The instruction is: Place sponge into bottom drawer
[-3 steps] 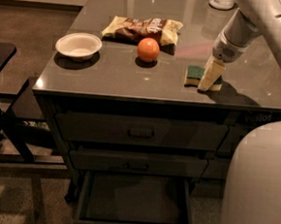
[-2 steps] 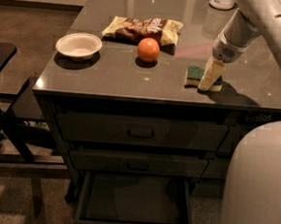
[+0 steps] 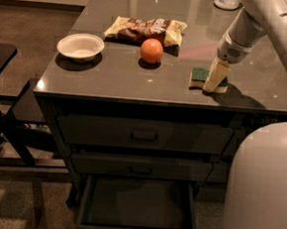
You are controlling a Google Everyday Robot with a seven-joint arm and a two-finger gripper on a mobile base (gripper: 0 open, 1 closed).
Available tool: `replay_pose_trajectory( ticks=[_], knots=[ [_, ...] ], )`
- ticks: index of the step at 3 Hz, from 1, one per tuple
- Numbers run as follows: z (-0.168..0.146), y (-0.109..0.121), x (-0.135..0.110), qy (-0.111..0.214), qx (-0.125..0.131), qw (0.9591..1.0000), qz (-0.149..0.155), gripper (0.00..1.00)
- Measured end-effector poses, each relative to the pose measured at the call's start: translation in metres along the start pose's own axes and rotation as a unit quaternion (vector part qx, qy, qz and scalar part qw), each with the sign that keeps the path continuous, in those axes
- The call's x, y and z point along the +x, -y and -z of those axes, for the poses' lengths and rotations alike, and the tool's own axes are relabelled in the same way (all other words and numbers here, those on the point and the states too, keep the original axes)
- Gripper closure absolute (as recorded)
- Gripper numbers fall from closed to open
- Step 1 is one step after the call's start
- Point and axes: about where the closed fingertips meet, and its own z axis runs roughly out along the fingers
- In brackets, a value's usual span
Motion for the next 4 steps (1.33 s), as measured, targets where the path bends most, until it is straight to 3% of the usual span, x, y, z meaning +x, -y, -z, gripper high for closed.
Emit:
replay_pose_trajectory(
  ticks=[1, 4],
  knots=[
    [0.001, 0.0, 0.0, 0.0, 0.0, 1.0, 0.0, 1.0],
    [0.045, -0.035, 0.03, 0.024, 0.01, 0.9975, -0.065, 1.0]
  ],
)
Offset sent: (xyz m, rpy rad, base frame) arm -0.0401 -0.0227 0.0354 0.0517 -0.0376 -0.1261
